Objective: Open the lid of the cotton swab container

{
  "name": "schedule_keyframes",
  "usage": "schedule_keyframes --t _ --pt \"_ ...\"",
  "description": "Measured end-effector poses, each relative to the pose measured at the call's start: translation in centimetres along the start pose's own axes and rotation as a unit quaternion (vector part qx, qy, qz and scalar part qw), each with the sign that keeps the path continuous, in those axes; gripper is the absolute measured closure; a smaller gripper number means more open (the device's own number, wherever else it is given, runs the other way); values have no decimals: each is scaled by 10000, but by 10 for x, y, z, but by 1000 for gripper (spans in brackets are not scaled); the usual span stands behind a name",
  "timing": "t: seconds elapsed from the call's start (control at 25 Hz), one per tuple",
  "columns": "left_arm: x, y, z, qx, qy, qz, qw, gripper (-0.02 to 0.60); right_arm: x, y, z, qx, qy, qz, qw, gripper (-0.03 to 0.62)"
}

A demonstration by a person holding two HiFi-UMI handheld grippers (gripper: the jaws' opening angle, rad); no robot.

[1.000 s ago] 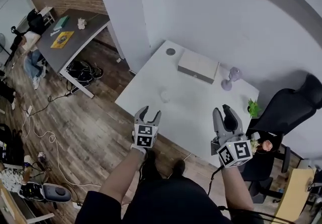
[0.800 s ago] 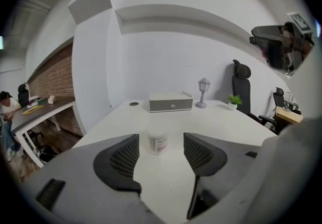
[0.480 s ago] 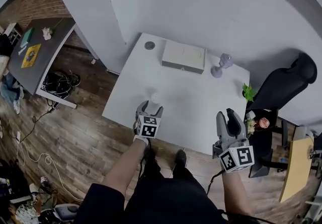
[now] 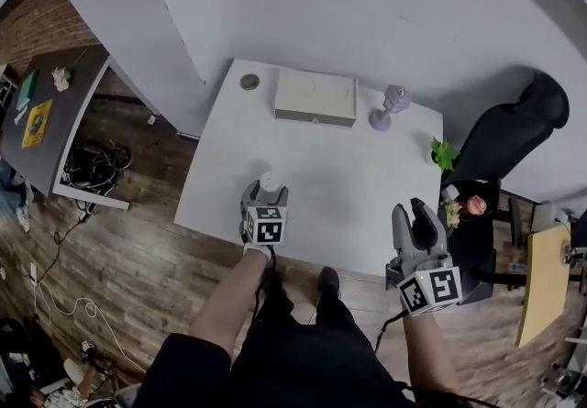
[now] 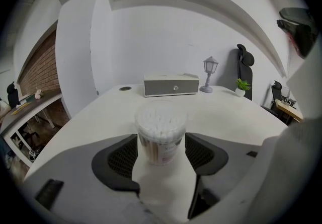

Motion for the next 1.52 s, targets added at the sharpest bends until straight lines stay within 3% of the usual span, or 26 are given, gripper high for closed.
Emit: schedule_keyframes --t 0.2,0.44,0.64,0.84,1.08,1.24,1.4,1.52 --pt "2 0 9 -70 99 168 9998 325 4 3 4 -45 -73 5 10000 451" --pt "12 -11 -11 -70 837 575 9948 330 -2 0 18 -20 -372 -18 9993 454" --pt "28 -34 -49 -133 1555 1092 9817 330 -14 -6 33 59 -815 -50 9966 454" --pt "47 -72 -102 -271 2164 1365 9663 330 -36 -23 55 165 -1734 -248 9844 450" --pt "58 -114 -162 -159 2234 1685 9599 330 -75 -53 73 264 -2964 -612 9527 442" --pt "69 -140 -197 40 2141 2009 9559 330 -113 -69 72 286 -3848 -936 9178 417" --pt "80 -153 -225 42 2178 2272 9492 330 -152 -78 64 223 -4632 -1345 8757 350" --pt "85 -153 -236 -67 2156 2401 9465 330 -168 -80 59 162 -4905 -1474 8587 312"
Point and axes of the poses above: the fingertips, and each gripper's own axes: z forward along the fingers, x to its right, y out of its underside, the point moved 5 cm from there along -z, backward along the fingers, and after that the axes turned 9 degrees about -z, right-handed, at the moved point
